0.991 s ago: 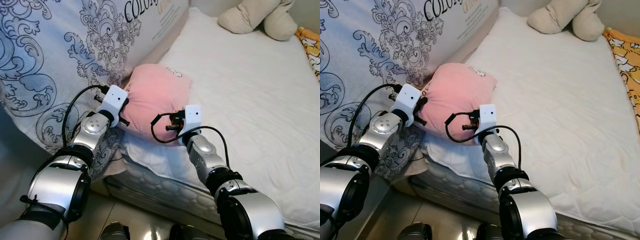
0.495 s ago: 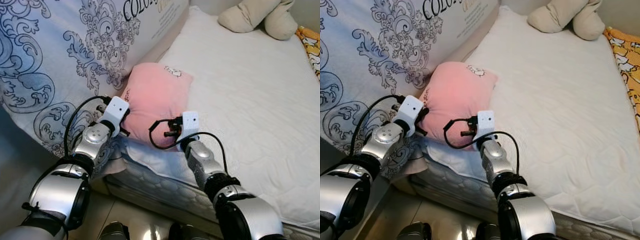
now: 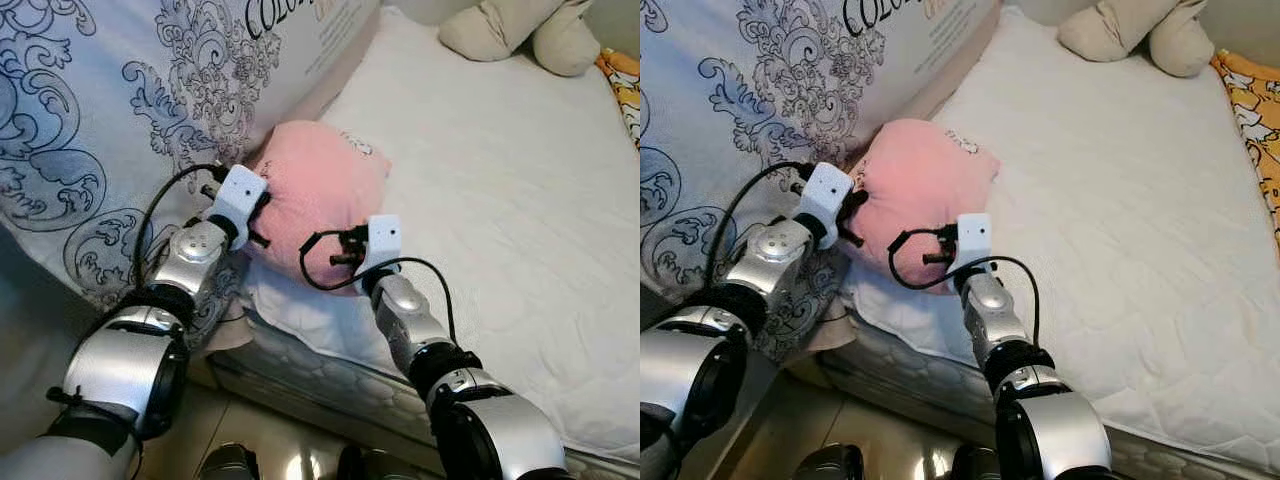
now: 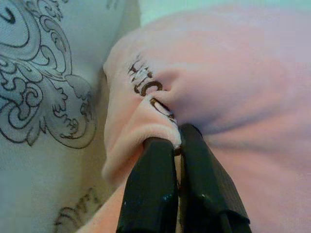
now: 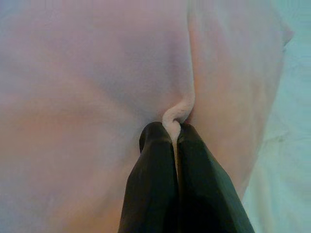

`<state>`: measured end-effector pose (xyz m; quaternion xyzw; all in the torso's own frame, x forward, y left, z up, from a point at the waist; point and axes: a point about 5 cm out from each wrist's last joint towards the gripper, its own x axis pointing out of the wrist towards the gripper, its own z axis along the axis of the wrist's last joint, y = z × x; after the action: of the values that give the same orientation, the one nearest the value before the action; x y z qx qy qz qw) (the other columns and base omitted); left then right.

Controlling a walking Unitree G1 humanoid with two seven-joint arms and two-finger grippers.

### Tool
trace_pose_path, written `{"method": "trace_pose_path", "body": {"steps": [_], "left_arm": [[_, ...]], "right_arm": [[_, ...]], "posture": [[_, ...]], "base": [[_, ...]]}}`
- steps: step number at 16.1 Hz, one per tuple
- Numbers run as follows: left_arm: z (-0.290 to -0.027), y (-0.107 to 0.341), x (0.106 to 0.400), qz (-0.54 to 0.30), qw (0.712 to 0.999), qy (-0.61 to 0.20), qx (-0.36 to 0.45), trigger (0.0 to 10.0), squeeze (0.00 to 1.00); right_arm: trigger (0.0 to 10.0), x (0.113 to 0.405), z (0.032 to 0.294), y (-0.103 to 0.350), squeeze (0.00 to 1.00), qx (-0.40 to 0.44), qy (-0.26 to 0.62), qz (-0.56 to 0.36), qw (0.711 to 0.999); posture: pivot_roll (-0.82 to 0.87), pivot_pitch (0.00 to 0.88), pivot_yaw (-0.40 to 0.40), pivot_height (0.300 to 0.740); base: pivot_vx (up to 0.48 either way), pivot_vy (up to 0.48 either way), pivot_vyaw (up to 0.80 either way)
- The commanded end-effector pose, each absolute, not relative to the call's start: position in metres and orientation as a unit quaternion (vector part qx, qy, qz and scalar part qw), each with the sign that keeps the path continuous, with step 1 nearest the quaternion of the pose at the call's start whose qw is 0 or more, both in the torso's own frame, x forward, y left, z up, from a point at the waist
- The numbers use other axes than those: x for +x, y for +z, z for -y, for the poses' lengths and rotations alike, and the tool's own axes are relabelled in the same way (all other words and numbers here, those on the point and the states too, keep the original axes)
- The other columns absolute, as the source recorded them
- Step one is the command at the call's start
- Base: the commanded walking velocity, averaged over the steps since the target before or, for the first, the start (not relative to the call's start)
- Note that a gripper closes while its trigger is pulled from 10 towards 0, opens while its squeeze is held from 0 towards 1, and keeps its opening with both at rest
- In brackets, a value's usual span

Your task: Clean up the room

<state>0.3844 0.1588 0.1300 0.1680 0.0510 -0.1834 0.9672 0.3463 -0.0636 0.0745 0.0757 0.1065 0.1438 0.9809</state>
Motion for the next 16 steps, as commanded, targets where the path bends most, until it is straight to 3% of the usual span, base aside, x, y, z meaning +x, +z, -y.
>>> {"method": "trace_pose_path", "body": {"steps": [1,6,7,8,9,16], "left_arm": [[-0.151,0.141,0.389,-0.036,0.97,-0.192,0.147,10.0,0.0],[-0.155,0.134,0.387,-0.047,0.97,-0.189,0.147,10.0,0.0],[-0.156,0.135,0.387,-0.048,0.968,-0.193,0.154,10.0,0.1],[-0.157,0.135,0.387,-0.049,0.968,-0.192,0.153,10.0,0.8],[-0.158,0.138,0.388,-0.047,0.97,-0.191,0.142,10.0,1.0],[-0.16,0.154,0.392,-0.019,0.97,-0.207,0.13,10.0,1.0]], "right_arm": [[10.0,0.351,0.07,0.082,0.0,0.076,0.128,-0.088,0.985],[10.0,0.35,0.07,0.078,0.0,0.044,0.121,-0.097,0.987],[10.0,0.349,0.067,0.078,0.13,0.042,0.121,-0.096,0.987],[10.0,0.349,0.066,0.078,1.0,0.043,0.123,-0.095,0.987],[10.0,0.349,0.065,0.079,1.0,0.046,0.124,-0.092,0.987],[10.0,0.352,0.065,0.09,1.0,0.038,0.113,-0.058,0.991]], "posture": [[-0.01,0.075,-0.077,0.74],[-0.02,0.078,-0.078,0.74],[-0.02,0.079,-0.077,0.74],[-0.02,0.08,-0.076,0.74],[-0.02,0.082,-0.077,0.74],[-0.02,0.096,-0.082,0.74]], "base": [[0.0,0.0,0.0],[0.0,0.0,0.0],[0.0,0.0,0.0],[0.0,0.0,0.0],[0.0,0.0,0.0],[0.0,0.0,0.0]]}}
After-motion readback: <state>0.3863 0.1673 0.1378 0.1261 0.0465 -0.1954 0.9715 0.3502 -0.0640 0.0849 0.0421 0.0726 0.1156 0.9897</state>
